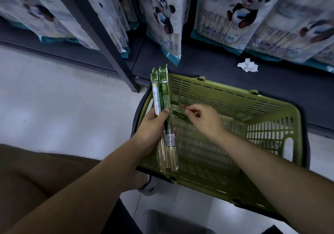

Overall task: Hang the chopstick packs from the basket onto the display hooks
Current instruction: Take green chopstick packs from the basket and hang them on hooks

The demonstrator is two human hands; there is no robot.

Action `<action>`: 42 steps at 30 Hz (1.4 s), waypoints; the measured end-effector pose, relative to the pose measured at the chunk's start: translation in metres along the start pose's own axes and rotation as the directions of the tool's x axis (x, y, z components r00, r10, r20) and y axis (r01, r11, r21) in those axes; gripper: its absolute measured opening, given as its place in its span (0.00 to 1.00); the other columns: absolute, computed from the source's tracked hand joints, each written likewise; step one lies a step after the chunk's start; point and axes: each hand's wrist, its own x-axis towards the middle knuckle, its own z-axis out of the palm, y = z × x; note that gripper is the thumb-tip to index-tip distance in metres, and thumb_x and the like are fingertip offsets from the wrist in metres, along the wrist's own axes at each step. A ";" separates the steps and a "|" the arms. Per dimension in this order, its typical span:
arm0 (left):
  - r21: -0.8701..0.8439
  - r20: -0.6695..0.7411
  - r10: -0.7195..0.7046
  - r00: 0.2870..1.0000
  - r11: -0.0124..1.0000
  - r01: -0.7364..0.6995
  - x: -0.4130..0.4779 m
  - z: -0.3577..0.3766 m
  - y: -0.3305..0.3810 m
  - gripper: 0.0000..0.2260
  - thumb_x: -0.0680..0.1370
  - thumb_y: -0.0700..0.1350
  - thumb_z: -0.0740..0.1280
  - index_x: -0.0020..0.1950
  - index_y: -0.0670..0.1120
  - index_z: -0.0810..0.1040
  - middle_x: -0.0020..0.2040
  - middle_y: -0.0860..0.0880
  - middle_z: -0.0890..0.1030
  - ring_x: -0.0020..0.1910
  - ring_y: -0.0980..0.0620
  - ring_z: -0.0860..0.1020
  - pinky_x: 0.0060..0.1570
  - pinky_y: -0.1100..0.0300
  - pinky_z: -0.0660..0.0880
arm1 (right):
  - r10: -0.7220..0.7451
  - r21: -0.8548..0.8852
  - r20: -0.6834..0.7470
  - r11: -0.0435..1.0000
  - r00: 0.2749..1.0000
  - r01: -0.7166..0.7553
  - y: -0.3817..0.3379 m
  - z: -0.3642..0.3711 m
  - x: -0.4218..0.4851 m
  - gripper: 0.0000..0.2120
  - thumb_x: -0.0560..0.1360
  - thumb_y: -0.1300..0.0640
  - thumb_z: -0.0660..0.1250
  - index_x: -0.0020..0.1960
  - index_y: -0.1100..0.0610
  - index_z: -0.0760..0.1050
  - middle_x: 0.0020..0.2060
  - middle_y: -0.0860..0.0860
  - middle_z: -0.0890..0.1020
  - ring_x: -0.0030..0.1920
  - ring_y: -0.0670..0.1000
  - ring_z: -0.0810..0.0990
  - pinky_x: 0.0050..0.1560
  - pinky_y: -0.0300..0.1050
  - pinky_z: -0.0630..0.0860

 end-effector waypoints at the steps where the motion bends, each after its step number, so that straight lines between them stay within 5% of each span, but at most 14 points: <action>1: -0.006 -0.012 -0.001 1.000 1.000 0.001 0.000 0.000 0.000 0.08 0.85 0.47 0.64 0.59 0.45 0.78 0.40 0.47 0.85 0.38 0.47 0.84 0.39 0.53 0.81 | 0.051 -0.114 0.022 0.992 0.998 -0.049 0.015 0.000 0.004 0.13 0.80 0.49 0.69 0.61 0.51 0.82 0.56 0.49 0.84 0.52 0.50 0.83 0.47 0.42 0.74; 5: -0.041 -0.024 -0.016 1.000 0.999 0.015 0.003 -0.004 -0.003 0.07 0.85 0.47 0.65 0.60 0.46 0.77 0.39 0.46 0.83 0.36 0.47 0.83 0.36 0.55 0.81 | 0.299 -0.384 0.194 0.900 0.934 -0.208 0.068 0.005 0.019 0.33 0.76 0.51 0.73 0.77 0.58 0.67 0.70 0.59 0.71 0.67 0.60 0.74 0.63 0.43 0.70; 8: -0.027 -0.014 0.002 1.000 1.000 -0.003 0.008 -0.005 -0.006 0.06 0.85 0.47 0.64 0.58 0.47 0.78 0.40 0.46 0.84 0.37 0.48 0.84 0.37 0.55 0.81 | 0.321 -0.451 0.211 0.870 0.923 -0.199 0.082 0.015 0.030 0.38 0.74 0.49 0.76 0.78 0.56 0.63 0.71 0.58 0.69 0.69 0.61 0.71 0.68 0.46 0.69; 12: -0.020 -0.004 0.012 1.000 1.000 -0.012 0.013 -0.005 -0.008 0.05 0.85 0.48 0.64 0.57 0.50 0.79 0.42 0.48 0.86 0.40 0.49 0.86 0.37 0.57 0.81 | 0.351 -0.574 0.164 0.794 0.922 -0.200 0.089 0.029 0.036 0.32 0.72 0.48 0.77 0.71 0.55 0.69 0.66 0.57 0.71 0.67 0.61 0.72 0.63 0.53 0.75; 19: -0.036 0.012 0.010 1.000 0.999 -0.009 0.020 -0.003 -0.008 0.08 0.85 0.48 0.65 0.61 0.48 0.78 0.42 0.47 0.86 0.38 0.50 0.85 0.37 0.57 0.81 | 0.349 -0.608 0.115 0.765 0.930 -0.212 0.099 0.033 0.039 0.19 0.77 0.52 0.72 0.65 0.52 0.72 0.58 0.59 0.83 0.58 0.61 0.82 0.52 0.51 0.77; 23: -0.066 0.024 -0.002 1.000 0.998 0.004 0.019 -0.003 -0.007 0.09 0.84 0.49 0.66 0.61 0.47 0.77 0.43 0.44 0.84 0.38 0.48 0.84 0.37 0.56 0.81 | 0.346 -0.519 0.153 0.825 0.926 -0.223 0.094 0.026 0.034 0.17 0.74 0.51 0.74 0.62 0.50 0.77 0.56 0.56 0.84 0.55 0.58 0.82 0.50 0.47 0.76; 29: 0.041 0.073 0.085 0.994 0.995 -0.088 0.014 0.000 -0.006 0.07 0.80 0.44 0.72 0.56 0.46 0.78 0.38 0.51 0.85 0.37 0.52 0.85 0.37 0.58 0.81 | 0.209 0.005 0.153 0.977 0.966 -0.212 0.039 -0.004 0.016 0.16 0.70 0.55 0.80 0.55 0.52 0.81 0.43 0.48 0.82 0.43 0.51 0.80 0.44 0.44 0.77; 32: 0.035 0.050 0.101 0.994 0.994 -0.103 0.006 0.009 -0.002 0.07 0.79 0.44 0.72 0.56 0.45 0.80 0.40 0.47 0.86 0.39 0.48 0.86 0.38 0.55 0.82 | 0.129 0.175 0.225 0.970 0.966 -0.170 0.000 -0.035 0.006 0.16 0.69 0.61 0.80 0.54 0.55 0.78 0.37 0.46 0.77 0.36 0.46 0.75 0.34 0.32 0.71; 36: 0.001 0.099 0.150 0.984 0.989 -0.150 -0.010 0.029 0.017 0.13 0.78 0.48 0.72 0.62 0.46 0.81 0.55 0.45 0.87 0.56 0.43 0.85 0.56 0.43 0.82 | 0.040 0.246 0.195 0.965 0.980 -0.089 -0.049 -0.071 -0.009 0.15 0.69 0.61 0.80 0.50 0.53 0.78 0.36 0.46 0.77 0.29 0.37 0.73 0.32 0.30 0.71; 40: -0.068 0.141 0.202 0.969 0.979 -0.194 -0.032 0.055 0.049 0.09 0.80 0.46 0.72 0.59 0.47 0.85 0.58 0.45 0.86 0.58 0.44 0.85 0.64 0.40 0.78 | -0.042 0.296 0.124 0.955 0.991 0.004 -0.092 -0.104 -0.036 0.15 0.68 0.63 0.81 0.49 0.60 0.78 0.33 0.50 0.74 0.30 0.48 0.72 0.28 0.44 0.72; 42: -0.049 0.145 0.258 0.955 0.966 -0.254 -0.046 0.067 0.067 0.10 0.81 0.44 0.70 0.61 0.45 0.83 0.57 0.44 0.87 0.58 0.44 0.85 0.64 0.40 0.78 | -0.105 0.181 0.033 0.979 0.994 0.097 -0.108 -0.127 -0.051 0.14 0.68 0.56 0.81 0.50 0.56 0.81 0.34 0.48 0.75 0.30 0.43 0.71 0.33 0.40 0.72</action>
